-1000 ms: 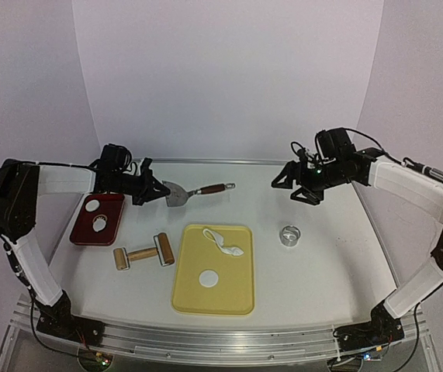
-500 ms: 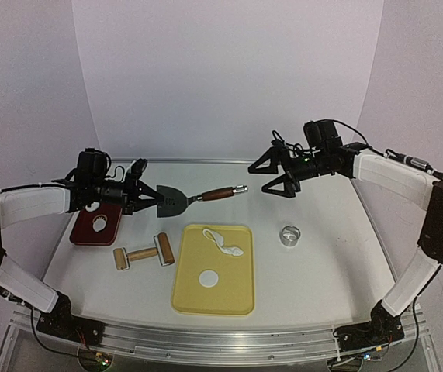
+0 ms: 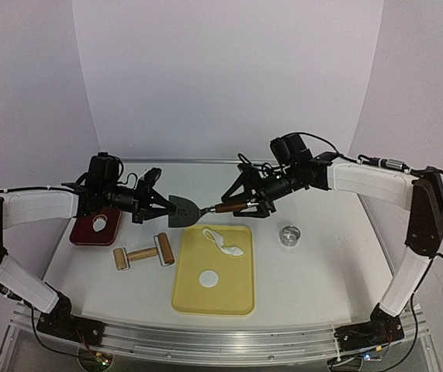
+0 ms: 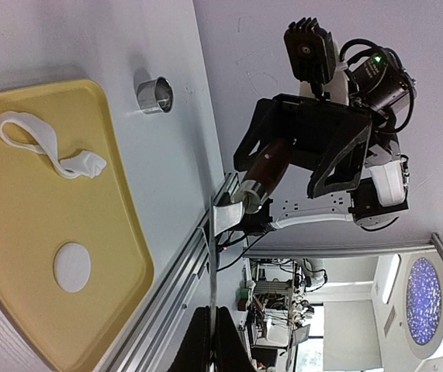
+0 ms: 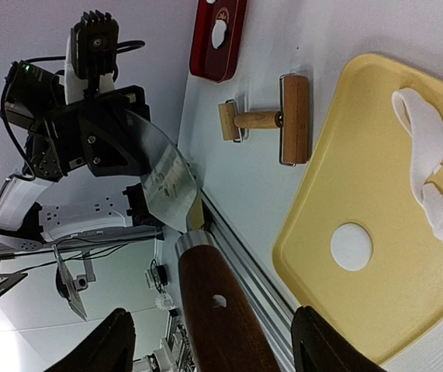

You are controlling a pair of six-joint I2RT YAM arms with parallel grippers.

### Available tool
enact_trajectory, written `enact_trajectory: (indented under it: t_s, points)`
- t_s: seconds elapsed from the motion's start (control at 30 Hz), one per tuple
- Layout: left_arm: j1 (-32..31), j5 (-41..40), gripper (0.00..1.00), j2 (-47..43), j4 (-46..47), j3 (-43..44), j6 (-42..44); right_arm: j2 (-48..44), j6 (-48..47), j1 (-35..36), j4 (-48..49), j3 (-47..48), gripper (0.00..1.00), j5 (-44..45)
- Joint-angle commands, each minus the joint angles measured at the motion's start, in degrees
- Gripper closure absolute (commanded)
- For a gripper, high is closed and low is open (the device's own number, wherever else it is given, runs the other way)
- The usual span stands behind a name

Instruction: Roll out the dumpling wrappers from the dough

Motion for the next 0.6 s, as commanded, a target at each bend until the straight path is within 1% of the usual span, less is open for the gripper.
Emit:
enact_trajectory:
  t_s: [0.0,0.07,0.23,0.37,0.47,0.5,0.53,0.57]
  points:
    - [-1.37,1.99,1.0,0.63,4.71,2.1,0.17,0.84,1.13,0.64,4.22,2.93,0.39,0.21]
    - [-1.37,0.75,1.0,0.88,3.42,2.82,1.01,0.78,1.61,0.67,4.4,2.67,0.42,-0.22]
    - [-1.29,-3.59,1.0,0.51,2.45,3.01,1.62,-0.33,2.4,0.64,4.92,0.76,0.57,-0.11]
    - [-1.3,-2.57,1.0,1.59,3.52,2.43,0.7,-0.89,4.02,0.64,7.06,-0.14,0.75,0.11]
    - [-1.29,-2.11,1.0,1.9,2.67,2.3,1.41,-1.14,5.1,0.64,8.42,-0.37,0.93,0.67]
    - [-1.28,-2.27,0.97,2.06,1.49,2.59,2.06,-1.33,5.22,0.64,8.41,-0.41,0.98,1.4]
    - [-1.28,-2.83,0.87,2.31,-0.66,3.12,3.17,-1.76,5.39,0.6,8.35,-0.62,1.0,2.48]
    - [-1.3,-4.12,0.72,2.56,-4.34,4.07,5.15,-2.49,5.67,0.41,8.19,-1.4,1.0,3.95]
